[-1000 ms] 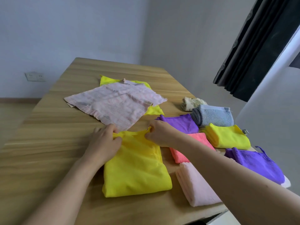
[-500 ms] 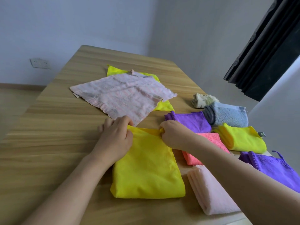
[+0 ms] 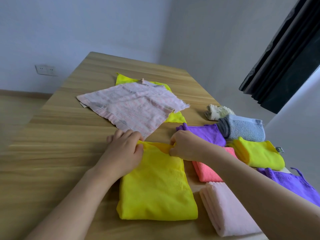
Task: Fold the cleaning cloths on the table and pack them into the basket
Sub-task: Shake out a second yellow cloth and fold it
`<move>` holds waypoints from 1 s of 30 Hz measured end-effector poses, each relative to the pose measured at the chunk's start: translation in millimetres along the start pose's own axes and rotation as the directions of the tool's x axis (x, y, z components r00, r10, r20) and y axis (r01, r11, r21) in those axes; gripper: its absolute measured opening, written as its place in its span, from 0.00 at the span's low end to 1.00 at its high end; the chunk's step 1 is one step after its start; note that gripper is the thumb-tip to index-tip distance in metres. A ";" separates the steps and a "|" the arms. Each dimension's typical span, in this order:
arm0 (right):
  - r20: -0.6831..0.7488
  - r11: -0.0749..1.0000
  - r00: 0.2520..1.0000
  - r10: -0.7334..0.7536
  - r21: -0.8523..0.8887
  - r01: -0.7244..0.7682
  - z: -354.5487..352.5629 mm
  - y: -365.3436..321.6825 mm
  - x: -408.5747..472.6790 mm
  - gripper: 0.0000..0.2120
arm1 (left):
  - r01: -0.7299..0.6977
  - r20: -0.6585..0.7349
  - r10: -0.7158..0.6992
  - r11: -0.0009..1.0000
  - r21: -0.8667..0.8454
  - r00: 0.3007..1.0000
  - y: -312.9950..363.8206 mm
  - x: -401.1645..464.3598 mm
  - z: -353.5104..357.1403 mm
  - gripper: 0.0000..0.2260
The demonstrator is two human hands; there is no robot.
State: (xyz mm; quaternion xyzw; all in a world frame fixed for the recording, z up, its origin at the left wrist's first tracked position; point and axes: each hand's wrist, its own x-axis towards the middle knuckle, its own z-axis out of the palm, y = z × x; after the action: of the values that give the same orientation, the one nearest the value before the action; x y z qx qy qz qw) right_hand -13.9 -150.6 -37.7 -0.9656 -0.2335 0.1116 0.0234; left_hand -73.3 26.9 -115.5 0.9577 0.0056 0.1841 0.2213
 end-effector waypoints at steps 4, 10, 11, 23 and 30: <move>-0.028 0.997 0.999 -0.040 0.061 0.042 -16.0 6.6 -14.4 0.14 | -0.032 -0.012 0.031 0.999 -0.030 0.999 2.8 -3.0 -7.1 0.09; -0.137 0.958 0.984 -0.116 0.248 0.147 -69.0 25.2 -61.5 0.03 | -0.241 -0.150 0.235 0.970 -0.028 0.960 44.7 2.3 -49.4 0.12; -0.170 0.941 0.979 -0.115 0.298 0.163 -78.7 29.6 -71.8 0.02 | -0.274 -0.175 0.266 0.961 -0.024 0.948 56.6 4.1 -60.1 0.11; -0.446 0.649 0.895 0.011 0.684 0.333 -147.4 88.6 -192.2 0.05 | -0.453 -0.366 0.379 0.880 -0.141 0.850 186.4 -4.0 -158.4 0.09; -0.719 0.847 0.686 -0.107 0.296 0.442 -151.7 96.7 -236.5 0.05 | -0.508 -0.284 0.494 0.861 0.029 0.822 236.3 -24.9 -180.3 0.10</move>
State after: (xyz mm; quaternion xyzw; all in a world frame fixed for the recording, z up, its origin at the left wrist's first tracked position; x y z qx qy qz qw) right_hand -141.2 -343.5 149.0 -0.8578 -0.3225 -0.2030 0.3449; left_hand -177.2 -112.5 126.8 0.8837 -0.2191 0.3699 0.1851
